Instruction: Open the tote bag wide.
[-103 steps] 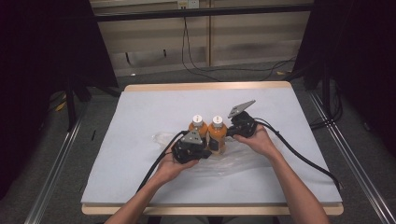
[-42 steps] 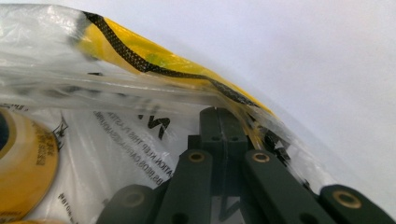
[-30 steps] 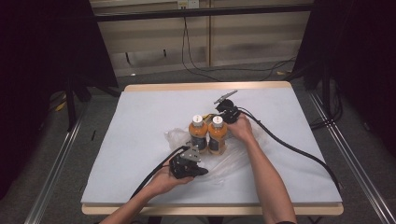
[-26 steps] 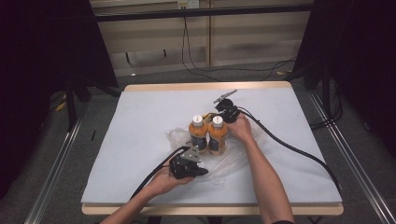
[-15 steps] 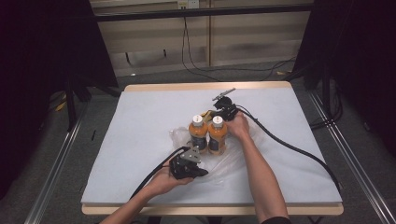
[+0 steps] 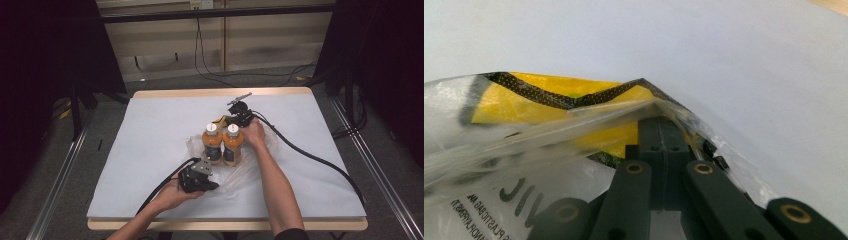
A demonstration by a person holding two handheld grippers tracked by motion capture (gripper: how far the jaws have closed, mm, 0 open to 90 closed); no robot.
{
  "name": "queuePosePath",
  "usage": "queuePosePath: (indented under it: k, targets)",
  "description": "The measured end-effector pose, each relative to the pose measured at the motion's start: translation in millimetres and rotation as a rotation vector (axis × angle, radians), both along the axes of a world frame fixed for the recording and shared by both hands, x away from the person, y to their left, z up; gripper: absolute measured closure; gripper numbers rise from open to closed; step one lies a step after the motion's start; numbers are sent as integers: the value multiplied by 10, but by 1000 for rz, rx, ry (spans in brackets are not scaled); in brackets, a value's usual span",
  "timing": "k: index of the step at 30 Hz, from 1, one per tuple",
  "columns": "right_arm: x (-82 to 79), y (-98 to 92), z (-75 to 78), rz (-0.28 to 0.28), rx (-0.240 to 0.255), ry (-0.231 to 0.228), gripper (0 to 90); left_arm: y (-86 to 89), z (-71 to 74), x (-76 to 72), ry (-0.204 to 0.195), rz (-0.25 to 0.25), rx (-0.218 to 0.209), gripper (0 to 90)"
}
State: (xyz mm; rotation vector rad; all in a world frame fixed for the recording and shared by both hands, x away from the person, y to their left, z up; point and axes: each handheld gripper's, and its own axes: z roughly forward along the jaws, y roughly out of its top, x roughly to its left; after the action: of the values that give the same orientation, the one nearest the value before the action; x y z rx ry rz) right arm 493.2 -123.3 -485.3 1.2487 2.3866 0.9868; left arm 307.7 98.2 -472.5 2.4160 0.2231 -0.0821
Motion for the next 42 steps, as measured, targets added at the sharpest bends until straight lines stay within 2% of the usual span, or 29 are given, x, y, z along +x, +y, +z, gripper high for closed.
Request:
queuePosePath:
  k: [1,3,4,5,9,11,14,15,16,17,19,20,22,24,25,28,29,30,31,35,37,38,39,42]
  targets:
    - [2,2,0,-3,1,1,900,24,-17,18,8,2,-19,900]
    - [-6,0,5,7,-2,0,900,27,-9,27,-7,12,-13,900]
    - [-10,-4,7,15,-1,0,900,32,-2,41,5,17,-4,900]
    - [-23,-5,13,29,9,9,900,41,-13,66,26,15,-20,900]
    - [-102,4,66,73,10,23,900,45,4,77,30,31,-48,900]
    - [-142,4,125,79,13,21,900,57,38,79,24,45,-75,900]
    - [-190,-57,232,92,59,5,900,93,97,83,14,59,-107,900]
    - [-208,-77,260,97,67,0,900,105,117,87,5,66,-108,900]
    - [-229,-95,283,104,70,0,900,124,146,98,1,65,-92,900]
    - [-255,-109,301,113,71,-3,900,132,139,103,1,77,-132,900]
    - [-320,-139,326,128,86,-11,900,160,158,119,-14,92,-137,900]
    - [-352,-152,336,130,88,-11,900,183,177,131,-18,98,-121,900]
    - [-414,-189,364,133,74,-16,900,228,182,171,-24,133,-130,900]
    - [-461,-214,394,142,82,-34,900,253,170,197,-38,172,-124,900]
    - [-492,-228,418,142,84,-36,900,276,157,226,-40,177,-113,900]
    - [-576,-276,480,159,93,-59,900,329,129,253,-22,203,-111,900]
    - [-608,-299,504,166,107,-68,900,339,125,249,-25,195,-140,900]
    - [-650,-331,538,167,136,-74,900,353,147,243,-10,191,-157,900]
    - [-677,-356,566,173,155,-84,900,366,168,242,-13,187,-164,900]
    - [-771,-423,684,178,185,-113,900,411,265,197,-16,197,-232,900]
    - [-832,-466,768,177,197,-133,900,430,303,176,-26,200,-248,900]
    - [-861,-485,806,176,202,-145,900,444,326,175,-35,201,-240,900]
    - [-892,-505,841,174,201,-155,900,451,336,175,-35,200,-256,900]
    - [-996,-577,919,175,201,-175,900,480,398,162,-58,209,-267,877]
